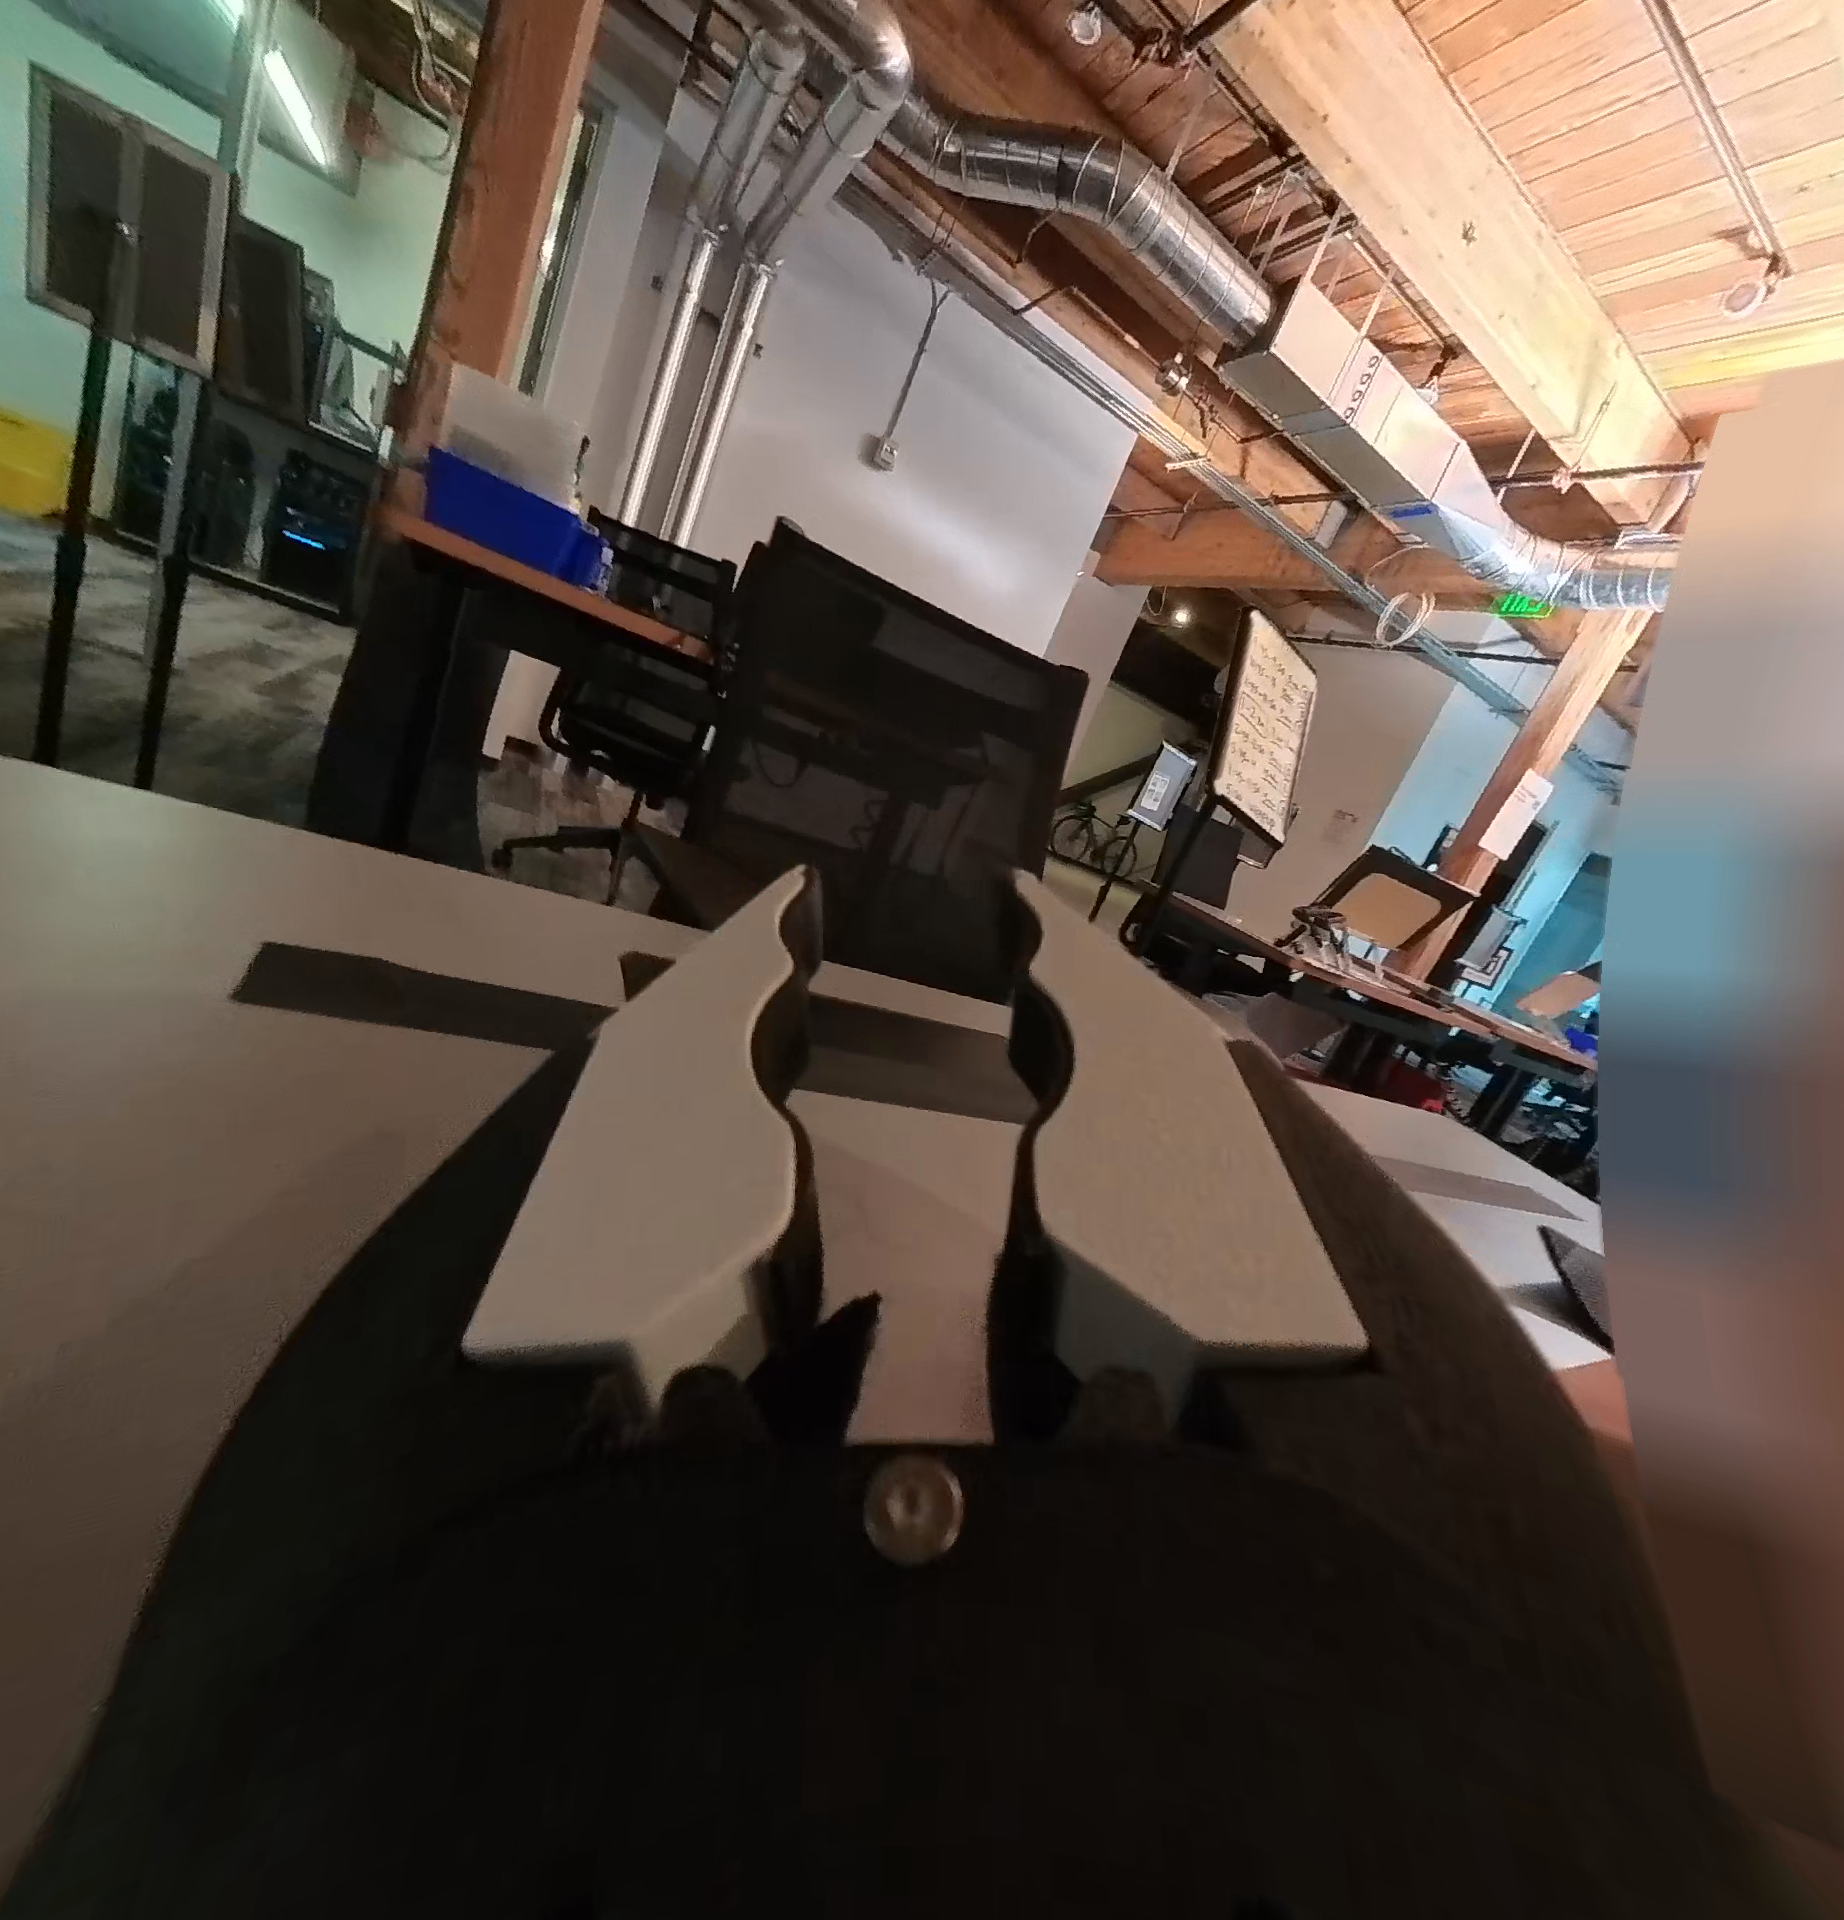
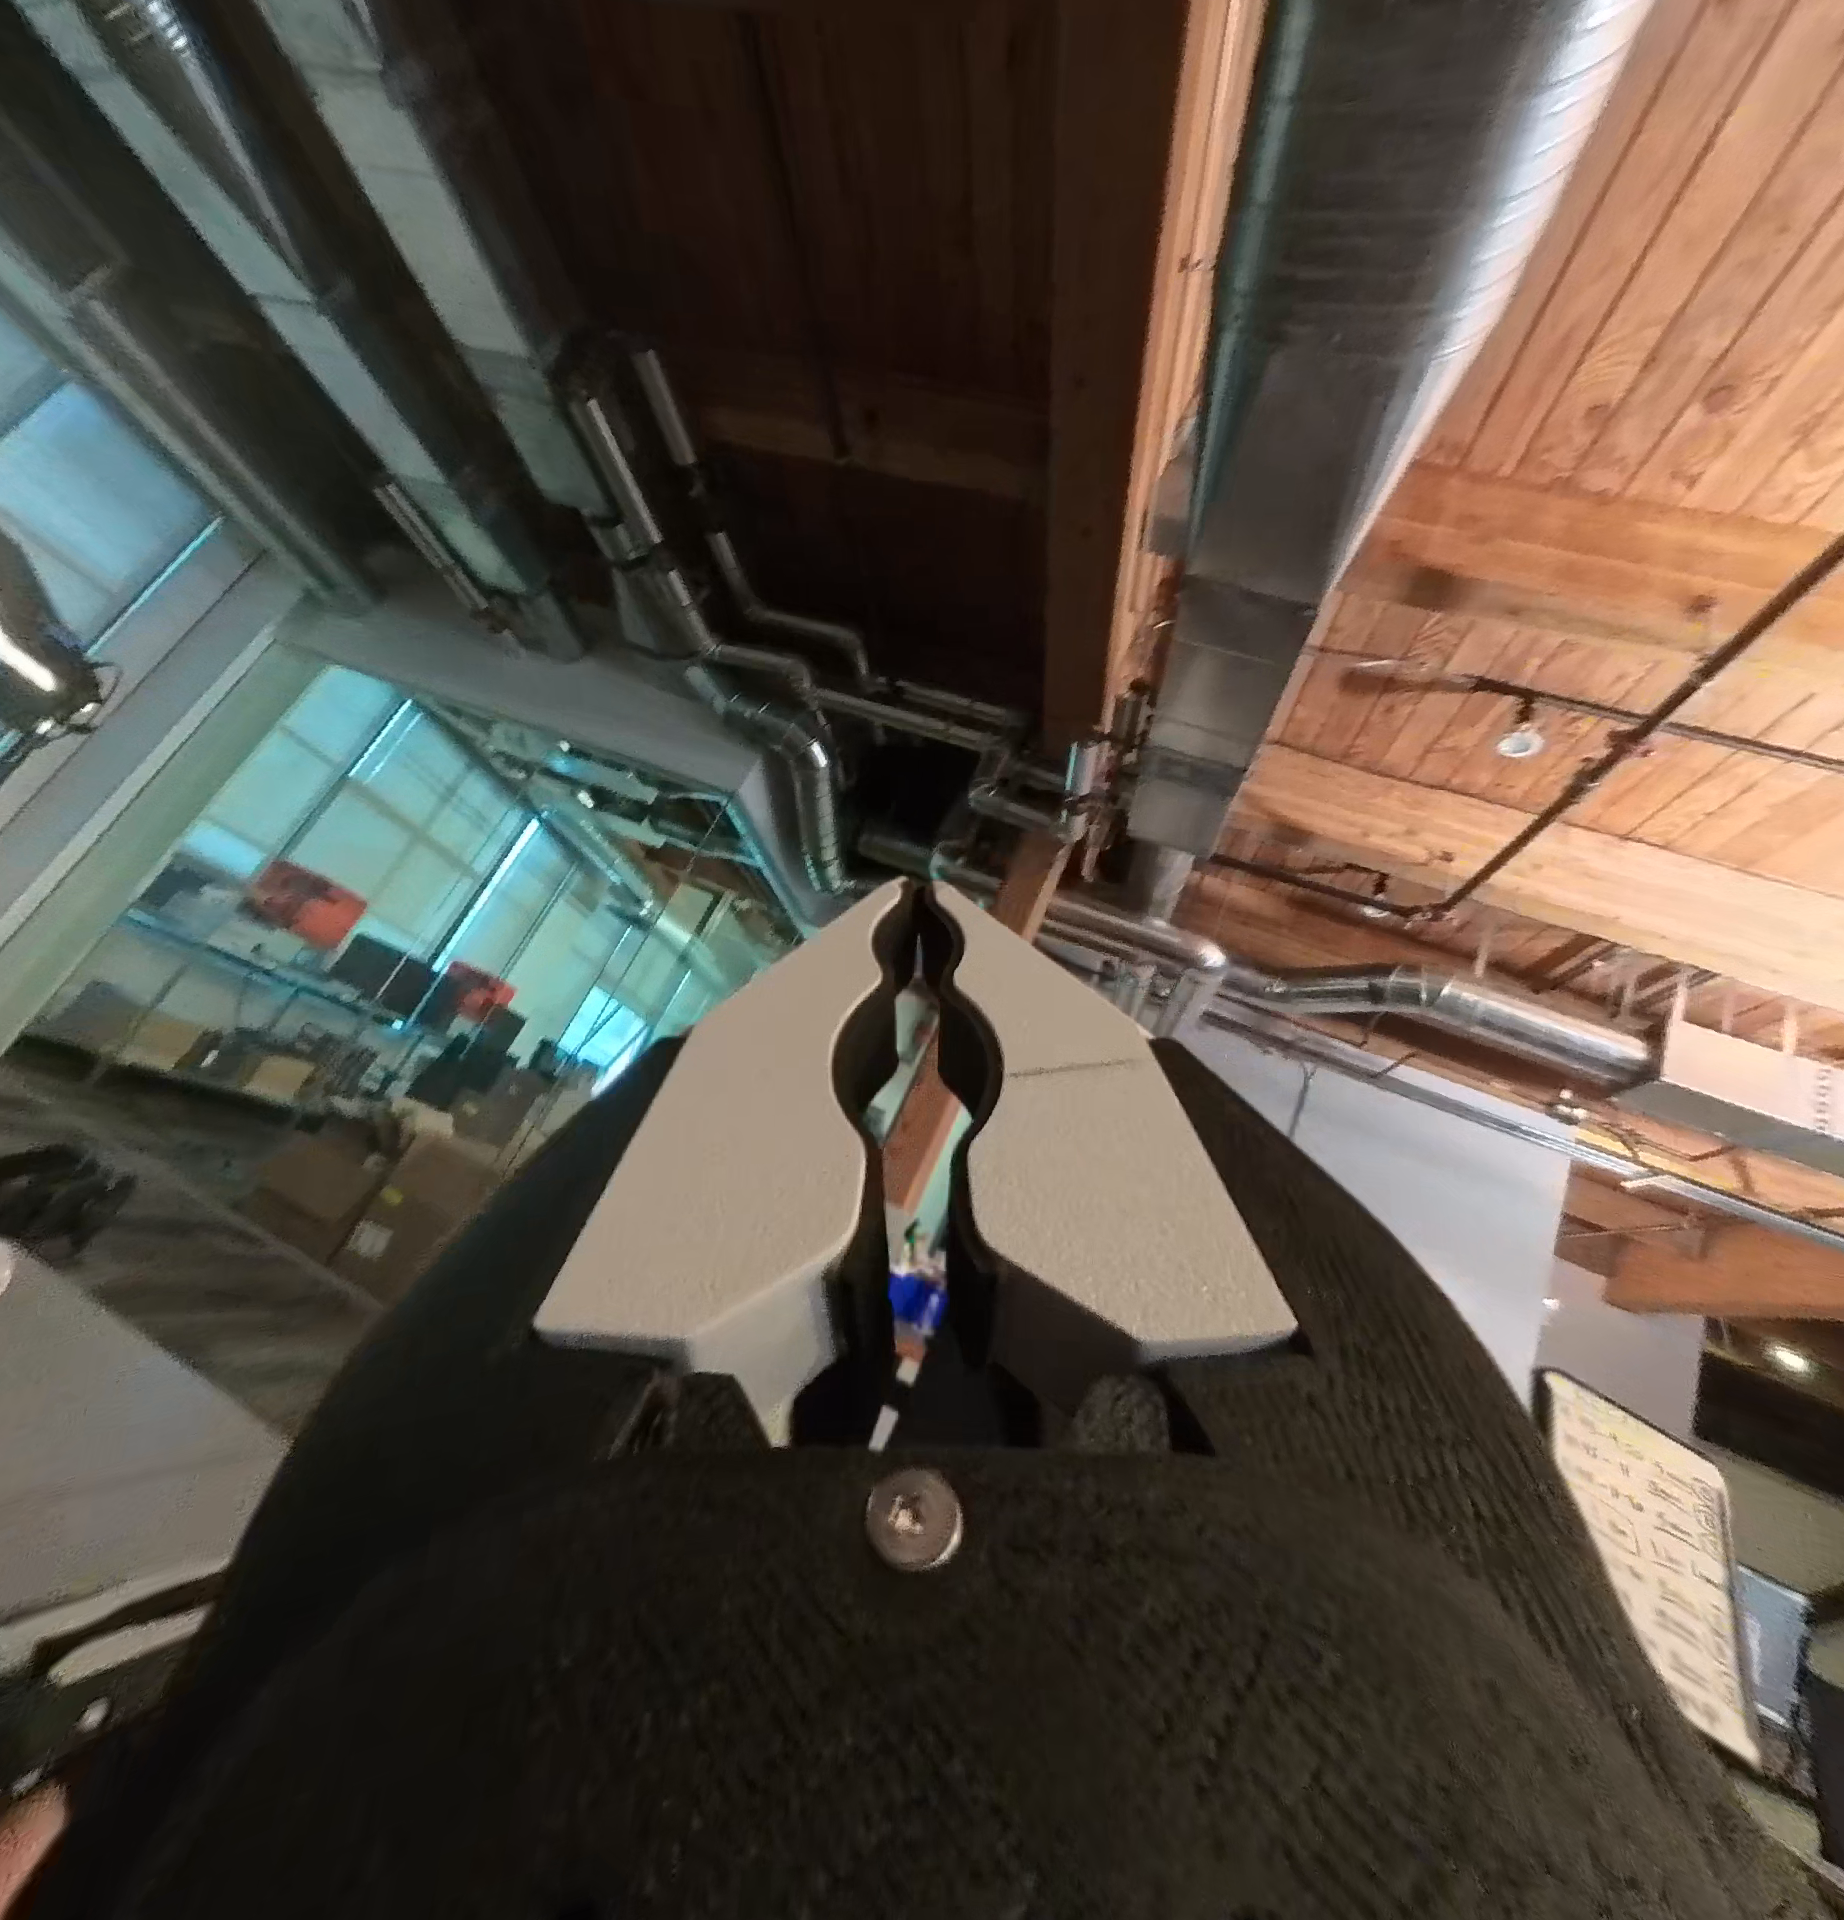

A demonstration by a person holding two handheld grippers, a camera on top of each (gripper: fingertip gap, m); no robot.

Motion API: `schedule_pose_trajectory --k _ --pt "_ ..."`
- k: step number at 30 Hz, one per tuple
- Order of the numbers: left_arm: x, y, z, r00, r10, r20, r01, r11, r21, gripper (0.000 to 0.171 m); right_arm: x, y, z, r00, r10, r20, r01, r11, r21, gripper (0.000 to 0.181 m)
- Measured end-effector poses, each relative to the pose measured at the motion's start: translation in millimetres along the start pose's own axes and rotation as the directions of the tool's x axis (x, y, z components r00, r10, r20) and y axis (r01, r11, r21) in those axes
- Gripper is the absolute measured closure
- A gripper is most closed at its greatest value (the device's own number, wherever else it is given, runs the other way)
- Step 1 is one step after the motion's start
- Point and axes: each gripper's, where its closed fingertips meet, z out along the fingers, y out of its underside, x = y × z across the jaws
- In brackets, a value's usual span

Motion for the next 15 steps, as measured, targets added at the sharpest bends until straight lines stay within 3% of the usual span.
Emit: schedule_pose_trajectory --k 3,6,9,12,13,15 --pt "7.2 8.6 4.1 0.998 -0.038 -0.043 0.036 0.998 -0.056 0.136 -1.5 3.7 -0.5 0.999 -0.032 0.016 0.033 0.999 -0.04 0.181" --pt "29.7 32.8 18.3 0.99 0.014 -0.144 -0.047 0.972 -0.23 0.113 8.4 -3.0 -7.3 0.999 -0.038 0.003 0.038 0.999 -0.036 0.181" --pt "26.8 66.7 39.0 0.957 0.232 -0.176 -0.284 0.872 -0.399 0.09 19.3 -12.0 -18.3 1.0 -0.024 -0.013 0.024 1.0 -0.01 0.181" --pt "3.4 85.9 71.3 0.903 0.379 -0.201 -0.428 0.758 -0.492 0.089 28.3 -10.4 -27.3 0.998 -0.07 -0.006 0.069 0.997 -0.045 0.181" --pt "-0.3 89.5 85.0 0.889 0.398 -0.228 -0.458 0.735 -0.501 0.089 32.1 -7.9 -30.2 0.997 -0.083 -0.001 0.083 0.994 -0.073 0.181" --pt "19.4 108.6 109.1 0.845 0.349 -0.405 -0.525 0.685 -0.504 0.091 40.9 -3.3 -37.6 0.995 -0.096 0.006 0.096 0.988 -0.118 0.181"
